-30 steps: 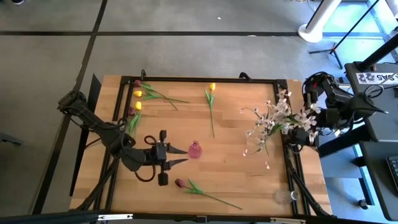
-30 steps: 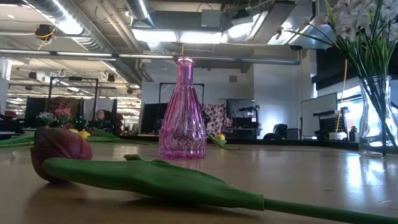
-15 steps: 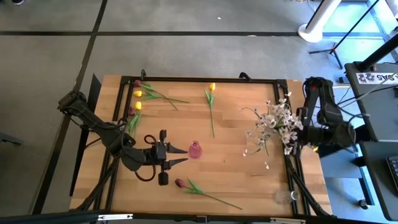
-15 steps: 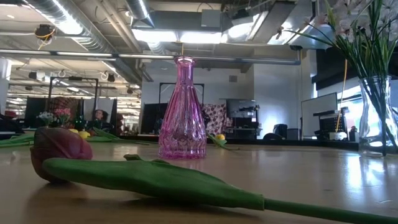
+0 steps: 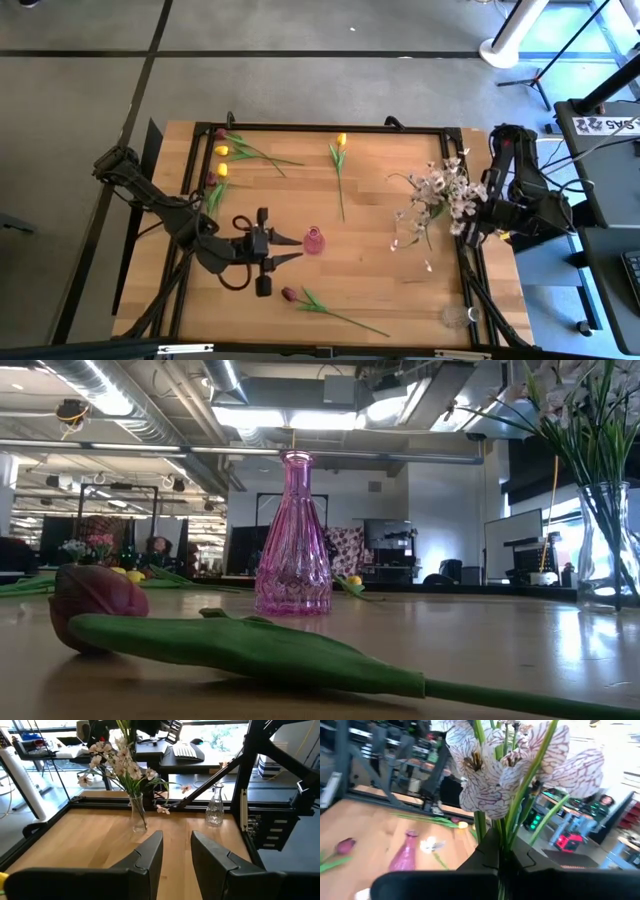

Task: Sort flowers into vase by color
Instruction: Put the white flowers into the top transparent vase

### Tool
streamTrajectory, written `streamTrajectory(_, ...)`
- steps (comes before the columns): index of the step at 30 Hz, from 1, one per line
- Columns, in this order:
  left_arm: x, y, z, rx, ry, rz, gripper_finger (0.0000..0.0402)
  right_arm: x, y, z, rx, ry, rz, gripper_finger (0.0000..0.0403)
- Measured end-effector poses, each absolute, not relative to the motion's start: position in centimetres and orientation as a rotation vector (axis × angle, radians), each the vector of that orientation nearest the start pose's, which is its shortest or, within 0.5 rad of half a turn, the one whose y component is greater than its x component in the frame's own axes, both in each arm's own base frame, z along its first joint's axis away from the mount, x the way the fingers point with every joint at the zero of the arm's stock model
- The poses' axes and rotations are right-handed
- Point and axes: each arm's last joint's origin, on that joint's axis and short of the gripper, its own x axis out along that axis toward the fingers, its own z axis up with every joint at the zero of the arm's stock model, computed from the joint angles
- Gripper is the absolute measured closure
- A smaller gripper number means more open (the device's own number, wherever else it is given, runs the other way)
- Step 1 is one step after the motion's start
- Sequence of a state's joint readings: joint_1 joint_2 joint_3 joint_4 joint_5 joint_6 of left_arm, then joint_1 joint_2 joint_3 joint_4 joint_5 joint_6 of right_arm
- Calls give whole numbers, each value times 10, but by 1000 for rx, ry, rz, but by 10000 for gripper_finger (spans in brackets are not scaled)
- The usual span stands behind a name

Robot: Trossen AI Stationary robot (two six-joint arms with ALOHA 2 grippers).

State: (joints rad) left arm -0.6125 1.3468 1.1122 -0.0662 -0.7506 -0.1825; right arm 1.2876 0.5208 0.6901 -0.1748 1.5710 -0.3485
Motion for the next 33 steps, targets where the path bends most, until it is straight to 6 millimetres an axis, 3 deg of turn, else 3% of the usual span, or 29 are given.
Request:
streamTrajectory(5,256,-154,336,7,220,163,305,56,76,335,-335,56,-325,402)
streamTrajectory(14,256,-155,336,7,220,160,305,63,79,309,-244,47,-380,402)
streamTrajectory(26,255,-157,336,9,224,146,305,64,82,294,-174,35,-371,389)
streamTrajectory(33,255,-158,335,7,230,116,305,66,87,272,-171,49,-302,387)
